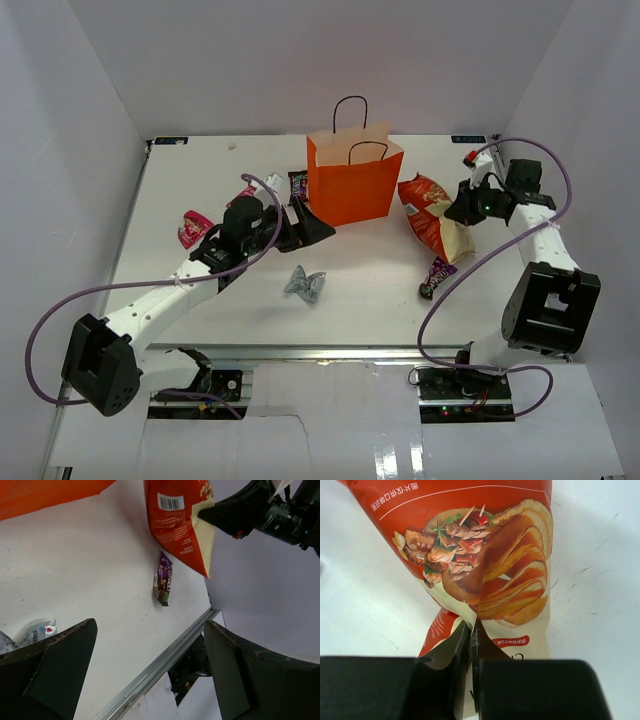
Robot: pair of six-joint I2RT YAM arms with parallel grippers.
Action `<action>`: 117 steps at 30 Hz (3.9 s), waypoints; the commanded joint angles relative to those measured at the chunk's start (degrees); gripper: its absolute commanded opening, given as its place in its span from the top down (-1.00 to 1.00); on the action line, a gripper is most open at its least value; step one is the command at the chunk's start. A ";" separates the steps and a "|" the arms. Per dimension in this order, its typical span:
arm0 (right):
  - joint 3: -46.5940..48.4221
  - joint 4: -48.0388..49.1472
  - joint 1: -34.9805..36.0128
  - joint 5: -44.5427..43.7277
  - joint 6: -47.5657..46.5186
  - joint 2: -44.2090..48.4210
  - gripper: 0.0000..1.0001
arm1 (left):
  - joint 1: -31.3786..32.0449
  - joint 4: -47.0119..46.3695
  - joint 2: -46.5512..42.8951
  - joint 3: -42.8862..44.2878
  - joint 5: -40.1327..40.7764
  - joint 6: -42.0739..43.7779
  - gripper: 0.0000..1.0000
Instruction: Place the snacks into the paper bag
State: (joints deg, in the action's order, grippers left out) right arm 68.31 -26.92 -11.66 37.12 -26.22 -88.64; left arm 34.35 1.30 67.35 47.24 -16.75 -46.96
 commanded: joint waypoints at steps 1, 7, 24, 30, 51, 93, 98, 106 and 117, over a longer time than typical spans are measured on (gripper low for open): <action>-3.18 1.25 -1.17 7.00 -3.05 6.09 0.85 | 0.54 -3.67 2.78 4.25 -2.32 -3.04 -0.96; -7.58 1.61 -3.72 8.75 -2.61 12.60 0.85 | 1.07 -6.30 8.23 7.60 -3.55 -5.77 -0.96; -14.78 -13.60 1.63 16.76 -26.69 25.26 0.85 | 3.97 -7.10 21.32 15.95 -6.80 -13.68 -0.96; -17.59 -7.30 11.47 12.28 -22.48 28.60 0.85 | 6.25 -7.28 24.22 15.51 -8.91 -15.97 -0.96; -18.04 1.08 23.00 10.34 -14.48 28.52 0.85 | 8.19 -6.40 20.98 11.55 -10.23 -17.29 0.53; -1.87 -0.77 14.48 15.17 -4.19 29.05 -0.43 | 8.01 33.06 0.75 57.33 8.67 59.93 1.00; -3.54 -0.86 13.42 15.26 -4.46 29.93 -0.43 | 8.02 29.38 4.45 64.89 9.28 68.39 1.00; -4.86 -0.86 12.36 15.35 -4.54 29.93 -0.43 | 7.49 23.04 12.27 66.48 9.03 87.19 1.00; -6.88 -0.86 9.20 15.96 -4.54 31.16 -0.43 | -6.66 26.38 16.93 66.05 -11.01 89.06 1.00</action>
State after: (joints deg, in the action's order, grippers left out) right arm 61.93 -28.58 -1.93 51.59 -30.83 -58.83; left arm 29.65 30.20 87.68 112.46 -19.14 40.07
